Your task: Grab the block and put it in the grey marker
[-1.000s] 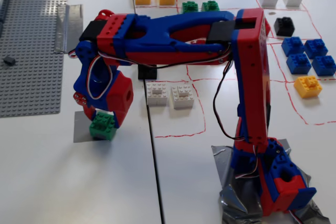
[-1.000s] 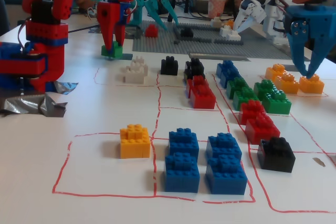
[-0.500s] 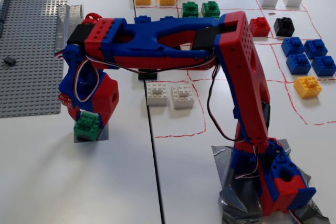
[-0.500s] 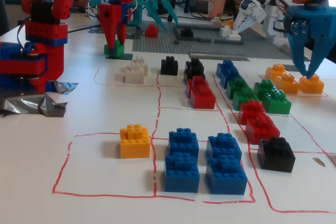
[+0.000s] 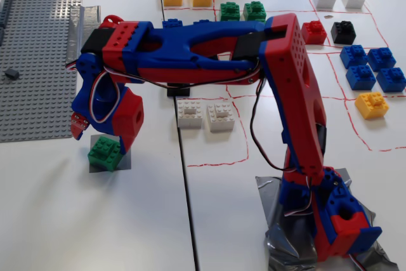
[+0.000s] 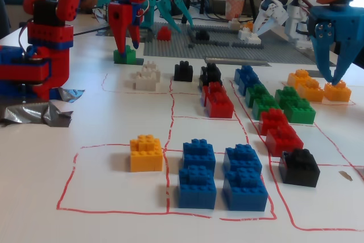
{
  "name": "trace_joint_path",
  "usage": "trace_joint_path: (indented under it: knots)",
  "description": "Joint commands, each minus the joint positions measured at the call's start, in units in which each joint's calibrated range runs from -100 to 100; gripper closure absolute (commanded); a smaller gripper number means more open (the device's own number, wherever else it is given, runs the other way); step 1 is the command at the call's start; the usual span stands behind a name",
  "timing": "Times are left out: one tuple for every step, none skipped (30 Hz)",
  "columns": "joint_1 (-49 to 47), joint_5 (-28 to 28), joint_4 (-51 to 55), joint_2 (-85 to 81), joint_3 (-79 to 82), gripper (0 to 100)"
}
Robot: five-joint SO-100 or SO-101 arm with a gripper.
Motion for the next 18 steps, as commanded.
trace_joint_path:
  knots:
    - [1.85, 0.24, 0.89, -5.10, -4.45, 68]
    - [2.14, 0.29, 0.89, -5.68, -4.27, 68]
    - [2.34, 0.44, 0.97, -6.26, -4.00, 68]
    - [2.63, 0.49, 0.97, -6.92, -3.72, 69]
    - [2.93, 0.59, 0.97, -7.50, -3.54, 69]
    - [3.12, 0.68, 1.05, -8.24, -3.45, 69]
    - [3.22, 0.83, 1.21, -8.90, -3.36, 69]
    - [3.42, 0.93, 1.38, -9.48, -3.36, 70]
    - [3.52, 1.07, 1.62, -10.22, -3.36, 71]
    - [3.71, 1.17, 1.86, -10.80, -3.36, 71]
    - [3.81, 1.27, 2.19, -11.37, -3.36, 72]
    - [4.01, 1.37, 2.35, -12.03, -3.36, 73]
    - [4.30, 1.37, 2.51, -12.78, -3.36, 76]
    - [4.60, 1.37, 2.51, -13.60, -3.36, 78]
    - [4.99, 1.27, 2.67, -14.26, -3.36, 81]
    - [5.58, 0.73, 2.51, -15.09, -3.36, 87]
    - [5.97, 0.44, 2.43, -15.83, -3.36, 91]
    - [6.36, 0.44, 2.59, -16.49, -3.36, 91]
